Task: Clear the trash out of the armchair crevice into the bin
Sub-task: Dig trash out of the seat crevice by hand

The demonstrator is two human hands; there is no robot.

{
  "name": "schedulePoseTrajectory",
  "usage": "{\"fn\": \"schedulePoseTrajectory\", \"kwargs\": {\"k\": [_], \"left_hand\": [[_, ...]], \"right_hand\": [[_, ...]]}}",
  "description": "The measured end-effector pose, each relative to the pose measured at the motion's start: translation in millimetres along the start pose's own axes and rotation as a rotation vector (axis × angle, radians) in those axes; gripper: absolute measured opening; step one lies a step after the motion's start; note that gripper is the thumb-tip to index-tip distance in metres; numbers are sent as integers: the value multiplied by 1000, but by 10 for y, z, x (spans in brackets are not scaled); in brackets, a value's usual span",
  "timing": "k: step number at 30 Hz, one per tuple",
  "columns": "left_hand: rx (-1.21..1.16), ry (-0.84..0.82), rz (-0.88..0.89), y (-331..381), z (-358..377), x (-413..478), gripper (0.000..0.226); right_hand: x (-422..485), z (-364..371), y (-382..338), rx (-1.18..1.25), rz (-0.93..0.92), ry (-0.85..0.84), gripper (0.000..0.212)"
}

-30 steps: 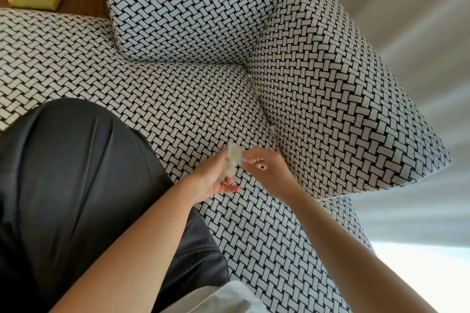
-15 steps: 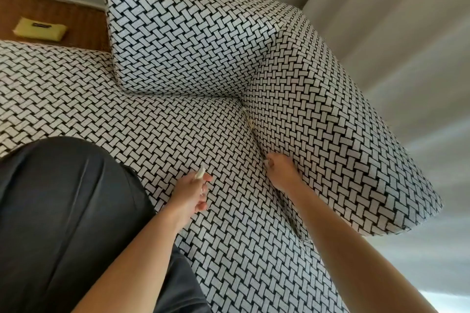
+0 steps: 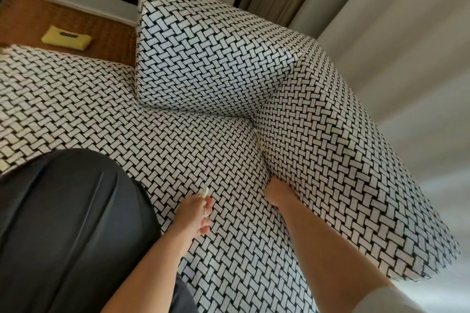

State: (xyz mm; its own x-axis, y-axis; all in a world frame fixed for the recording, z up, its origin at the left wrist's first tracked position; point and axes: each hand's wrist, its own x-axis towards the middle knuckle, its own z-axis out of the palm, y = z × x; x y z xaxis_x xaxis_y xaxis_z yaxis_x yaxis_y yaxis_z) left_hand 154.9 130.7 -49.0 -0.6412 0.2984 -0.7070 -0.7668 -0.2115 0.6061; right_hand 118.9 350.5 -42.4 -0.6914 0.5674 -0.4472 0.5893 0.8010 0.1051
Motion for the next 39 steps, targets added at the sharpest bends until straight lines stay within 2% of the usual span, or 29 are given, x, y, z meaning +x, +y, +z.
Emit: {"fn": "schedulePoseTrajectory", "kwargs": {"k": [2,7,13,21,24,27,29,33,37,39], "left_hand": [[-4,11,-8,6,-3,-6,26],[-12,28,-6,15,-13,-29,24],[-21,17,-5,14,-18,8,23],[-84,-8,17,23,9,19,24],[-77,-22,35,26,3,-5,26],[-79,-25,43,20,9,7,28],[-74,-15,40,16,4,36,29],[-56,-31,29,5,4,90,30],[-25,-26,11,8,12,93,47],[16,-15,17,13,24,60,45]], "right_hand": [[-28,11,-5,-21,0,25,29],[-125,19,-59,-245,-103,55,31],[-72,59,-61,-282,-89,36,41],[-51,29,-77,-278,-51,-26,48],[-44,28,-45,-261,-57,12,50],[-121,13,-22,-124,-73,97,56],[-169,12,7,-104,-86,135,51],[-268,-2,93,-84,-65,162,26],[-467,-25,159,-23,-141,106,23],[-561,-49,157,-37,-169,76,24]]}}
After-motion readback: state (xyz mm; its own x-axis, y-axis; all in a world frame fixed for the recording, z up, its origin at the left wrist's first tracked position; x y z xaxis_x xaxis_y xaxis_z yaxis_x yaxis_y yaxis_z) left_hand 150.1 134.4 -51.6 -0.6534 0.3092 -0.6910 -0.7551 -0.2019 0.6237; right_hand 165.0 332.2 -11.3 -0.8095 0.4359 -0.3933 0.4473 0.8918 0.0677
